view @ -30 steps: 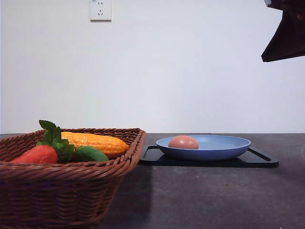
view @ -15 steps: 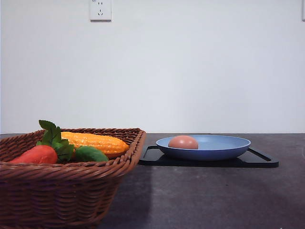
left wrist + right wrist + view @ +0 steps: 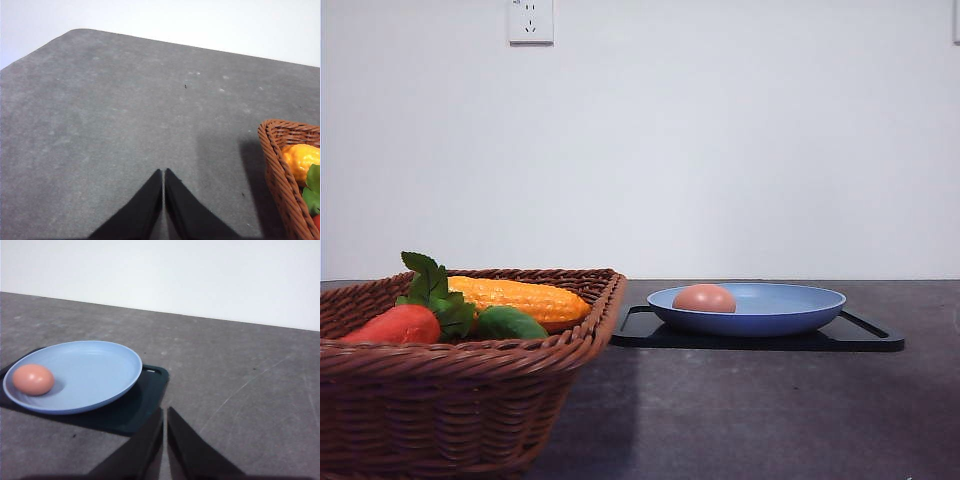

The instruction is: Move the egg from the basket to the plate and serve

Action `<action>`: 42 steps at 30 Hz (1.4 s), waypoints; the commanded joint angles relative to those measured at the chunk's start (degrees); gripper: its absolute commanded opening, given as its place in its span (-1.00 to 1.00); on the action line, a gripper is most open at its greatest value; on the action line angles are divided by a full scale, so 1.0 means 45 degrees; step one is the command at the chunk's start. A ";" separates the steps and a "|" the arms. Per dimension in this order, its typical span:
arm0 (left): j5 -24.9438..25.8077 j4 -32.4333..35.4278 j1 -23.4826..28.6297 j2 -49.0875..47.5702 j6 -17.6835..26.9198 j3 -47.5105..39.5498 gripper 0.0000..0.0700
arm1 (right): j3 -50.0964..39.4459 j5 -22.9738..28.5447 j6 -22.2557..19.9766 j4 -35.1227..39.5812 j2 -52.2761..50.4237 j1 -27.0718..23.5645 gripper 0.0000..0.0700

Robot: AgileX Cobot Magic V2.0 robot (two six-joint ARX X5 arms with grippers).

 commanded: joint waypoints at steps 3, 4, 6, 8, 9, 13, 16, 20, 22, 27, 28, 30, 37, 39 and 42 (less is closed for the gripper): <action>0.0015 -0.0203 0.0024 -0.0024 -0.0063 -0.0307 -1.00 | -0.0295 -0.0242 -0.0049 -0.0117 -0.0362 -0.0039 -1.00; 0.0016 -0.0200 0.0024 -0.0024 -0.0063 -0.0307 -1.00 | -0.0295 -0.0249 -0.0049 -0.0386 -0.0495 -0.0040 -1.00; 0.0016 -0.0199 0.0024 -0.0024 -0.0063 -0.0307 -1.00 | -0.0295 -0.0242 -0.0049 -0.0871 -0.0770 -0.0040 -1.00; 0.0016 -0.0199 0.0024 -0.0024 -0.0063 -0.0307 -1.00 | -0.0295 -0.0241 -0.0045 -0.1176 -0.0772 -0.0040 -1.00; 0.0016 -0.0203 0.0024 -0.0024 -0.0063 -0.0307 -1.00 | -0.0295 -0.0249 -0.0036 -0.1435 -0.0772 -0.0040 -1.00; 0.0016 -0.0197 0.0024 -0.0024 -0.0063 -0.0307 -1.00 | -0.0295 -0.0285 0.0637 -0.1459 -0.0772 -0.0016 -1.00; 0.0016 -0.0199 0.0024 -0.0024 -0.0063 -0.0307 -1.00 | -0.0295 -0.0197 0.0661 -0.1414 -0.0772 -0.0016 -1.00; 0.0016 -0.0199 0.0024 -0.0024 -0.0063 -0.0307 -1.00 | -0.0295 -0.0202 0.0661 -0.1411 -0.0772 -0.0016 -1.00; 0.0016 -0.0199 0.0024 -0.0024 -0.0063 -0.0307 -1.00 | -0.0295 -0.0202 0.0659 -0.1411 -0.0772 -0.0016 -1.00; 0.0016 -0.0199 0.0024 -0.0024 -0.0063 -0.0307 -1.00 | -0.0295 -0.0202 0.0661 -0.1411 -0.0772 -0.0016 -1.00; 0.0016 -0.0199 0.0024 -0.0024 -0.0063 -0.0307 -1.00 | -0.0295 -0.0202 0.0661 -0.1411 -0.0772 -0.0016 -1.00; 0.0016 -0.0199 0.0024 -0.0024 -0.0063 -0.0307 -1.00 | -0.0295 -0.0202 0.0661 -0.1411 -0.0772 -0.0016 -1.00; 0.0016 -0.0199 0.0024 -0.0024 -0.0063 -0.0307 -1.00 | -0.0295 -0.0202 0.0661 -0.1411 -0.0772 -0.0016 -1.00; 0.0016 -0.0199 0.0024 -0.0024 -0.0063 -0.0307 -1.00 | -0.0295 -0.0202 0.0661 -0.1411 -0.0772 -0.0016 -1.00; 0.0016 -0.0199 0.0024 -0.0024 -0.0063 -0.0307 -1.00 | -0.0295 -0.0202 0.0661 -0.1411 -0.0772 -0.0016 -1.00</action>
